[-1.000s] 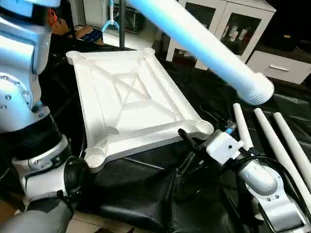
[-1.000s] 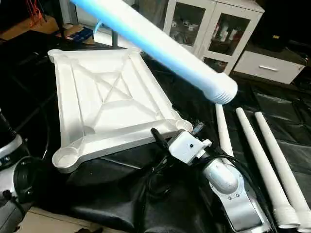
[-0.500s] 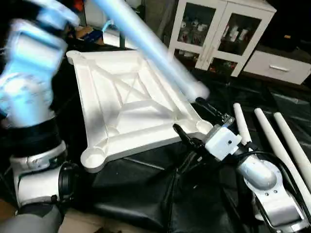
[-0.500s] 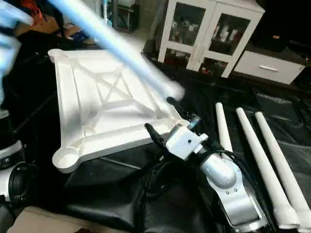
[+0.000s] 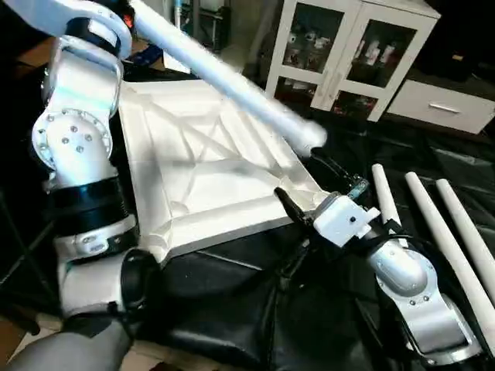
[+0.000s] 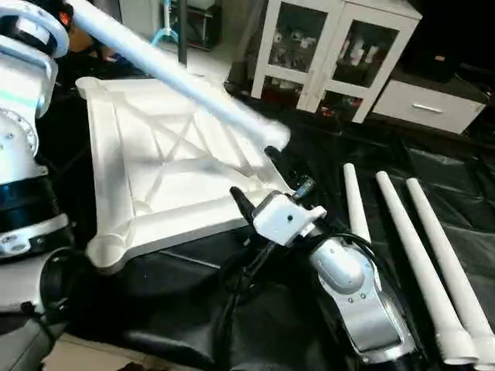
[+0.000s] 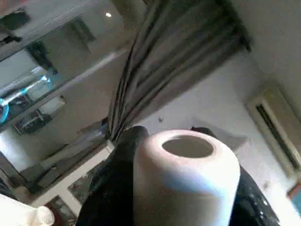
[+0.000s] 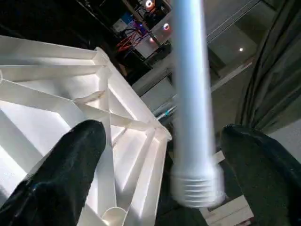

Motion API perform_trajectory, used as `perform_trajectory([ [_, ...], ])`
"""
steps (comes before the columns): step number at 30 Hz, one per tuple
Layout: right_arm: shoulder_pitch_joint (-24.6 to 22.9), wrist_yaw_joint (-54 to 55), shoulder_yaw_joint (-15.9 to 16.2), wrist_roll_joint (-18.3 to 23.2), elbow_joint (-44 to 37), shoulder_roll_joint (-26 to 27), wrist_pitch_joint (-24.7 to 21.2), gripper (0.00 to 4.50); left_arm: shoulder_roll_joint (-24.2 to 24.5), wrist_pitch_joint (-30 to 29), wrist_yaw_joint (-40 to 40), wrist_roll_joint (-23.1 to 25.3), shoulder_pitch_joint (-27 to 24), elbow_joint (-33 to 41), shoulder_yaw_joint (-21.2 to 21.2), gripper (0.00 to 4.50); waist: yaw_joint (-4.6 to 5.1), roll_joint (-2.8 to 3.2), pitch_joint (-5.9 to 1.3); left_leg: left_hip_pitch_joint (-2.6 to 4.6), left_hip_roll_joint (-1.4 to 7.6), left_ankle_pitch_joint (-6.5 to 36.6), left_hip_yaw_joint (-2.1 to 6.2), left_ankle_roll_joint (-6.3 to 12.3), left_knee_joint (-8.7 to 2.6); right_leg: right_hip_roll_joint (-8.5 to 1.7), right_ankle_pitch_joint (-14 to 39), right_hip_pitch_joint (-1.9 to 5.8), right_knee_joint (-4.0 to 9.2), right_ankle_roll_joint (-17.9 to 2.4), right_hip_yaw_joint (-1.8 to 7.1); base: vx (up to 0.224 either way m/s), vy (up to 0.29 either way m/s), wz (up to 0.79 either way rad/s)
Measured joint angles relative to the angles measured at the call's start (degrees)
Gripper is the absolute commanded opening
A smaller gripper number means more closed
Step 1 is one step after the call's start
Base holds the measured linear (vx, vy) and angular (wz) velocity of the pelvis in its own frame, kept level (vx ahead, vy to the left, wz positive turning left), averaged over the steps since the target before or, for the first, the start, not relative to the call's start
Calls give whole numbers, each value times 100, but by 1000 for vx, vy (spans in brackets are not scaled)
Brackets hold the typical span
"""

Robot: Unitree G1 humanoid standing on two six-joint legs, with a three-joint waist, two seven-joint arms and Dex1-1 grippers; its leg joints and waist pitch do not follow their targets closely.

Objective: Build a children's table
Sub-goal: Pick table leg

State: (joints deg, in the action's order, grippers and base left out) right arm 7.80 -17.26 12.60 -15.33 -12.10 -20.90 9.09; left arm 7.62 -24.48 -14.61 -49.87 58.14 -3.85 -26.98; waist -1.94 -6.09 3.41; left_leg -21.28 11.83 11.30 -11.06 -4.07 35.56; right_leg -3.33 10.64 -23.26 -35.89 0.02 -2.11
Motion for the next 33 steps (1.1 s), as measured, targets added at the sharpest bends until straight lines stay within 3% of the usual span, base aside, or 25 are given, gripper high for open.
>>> perform_trajectory([
  [6, 104, 135, 10, -212, 10, 75, -23, 429, -257, -28, -945, -202, 159, -36, -251, 128, 7, 0, 0, 1, 0, 0, 1, -1, 1, 0, 0, 1, -1, 2, -1, 0, 0, 0],
  [26, 681, 560, 3, -733, 296, 224, -164, 429, -555, -566, -1882, -232, 94, -34, -347, 128, 3, -1, 0, -5, 0, 0, 3, 0, 1, 0, 0, -1, 4, 4, -3, 0, 0, 0],
  [33, 1445, 526, 110, -1000, 1050, 287, -630, 429, -568, -674, -1869, -202, 90, 40, -173, 128, 16, -2, 0, -7, 1, -1, 3, -1, 5, 1, -5, -5, -1, 0, -3, 0, 0, 0],
])
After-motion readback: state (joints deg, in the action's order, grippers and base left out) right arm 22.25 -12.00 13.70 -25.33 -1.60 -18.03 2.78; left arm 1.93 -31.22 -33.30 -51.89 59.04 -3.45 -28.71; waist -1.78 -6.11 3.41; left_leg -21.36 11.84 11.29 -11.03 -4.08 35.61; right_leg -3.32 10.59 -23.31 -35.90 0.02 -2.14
